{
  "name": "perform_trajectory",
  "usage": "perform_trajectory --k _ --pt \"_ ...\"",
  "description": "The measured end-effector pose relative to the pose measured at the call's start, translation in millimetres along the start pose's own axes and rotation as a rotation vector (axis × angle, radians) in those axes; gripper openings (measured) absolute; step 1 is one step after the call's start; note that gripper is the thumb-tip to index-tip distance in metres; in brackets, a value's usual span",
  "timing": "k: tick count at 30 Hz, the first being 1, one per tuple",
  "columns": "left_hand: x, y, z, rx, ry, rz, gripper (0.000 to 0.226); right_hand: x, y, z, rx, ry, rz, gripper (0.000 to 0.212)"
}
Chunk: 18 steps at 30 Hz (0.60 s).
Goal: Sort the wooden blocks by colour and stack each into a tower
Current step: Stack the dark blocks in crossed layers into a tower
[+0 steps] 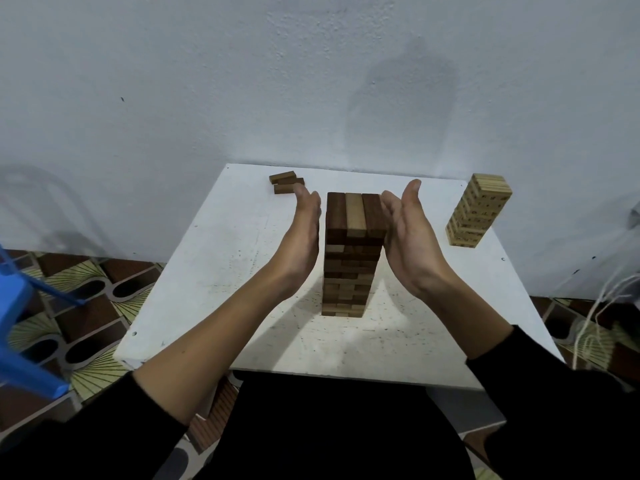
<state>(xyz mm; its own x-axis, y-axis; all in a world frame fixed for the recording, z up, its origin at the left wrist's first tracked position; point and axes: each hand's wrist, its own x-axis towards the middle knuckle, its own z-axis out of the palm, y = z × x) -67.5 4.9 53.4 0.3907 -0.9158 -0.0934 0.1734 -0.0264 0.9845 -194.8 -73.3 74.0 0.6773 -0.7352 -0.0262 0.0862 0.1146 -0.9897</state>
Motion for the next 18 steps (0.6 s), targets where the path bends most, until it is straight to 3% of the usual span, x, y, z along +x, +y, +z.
perform_trajectory --k 5,10,18 --pt "2.9 0.0 -14.5 0.057 0.150 0.034 0.074 25.1 6.5 -21.0 -0.120 0.078 0.023 0.068" --pt "27.8 -15.3 -47.7 0.220 0.338 0.047 0.056 69.5 17.4 -39.8 -0.319 0.099 0.029 0.039" --pt "107.7 -36.8 -97.5 0.623 0.443 0.116 0.044 159.2 33.6 -31.3 -0.701 -0.086 -0.036 0.029"
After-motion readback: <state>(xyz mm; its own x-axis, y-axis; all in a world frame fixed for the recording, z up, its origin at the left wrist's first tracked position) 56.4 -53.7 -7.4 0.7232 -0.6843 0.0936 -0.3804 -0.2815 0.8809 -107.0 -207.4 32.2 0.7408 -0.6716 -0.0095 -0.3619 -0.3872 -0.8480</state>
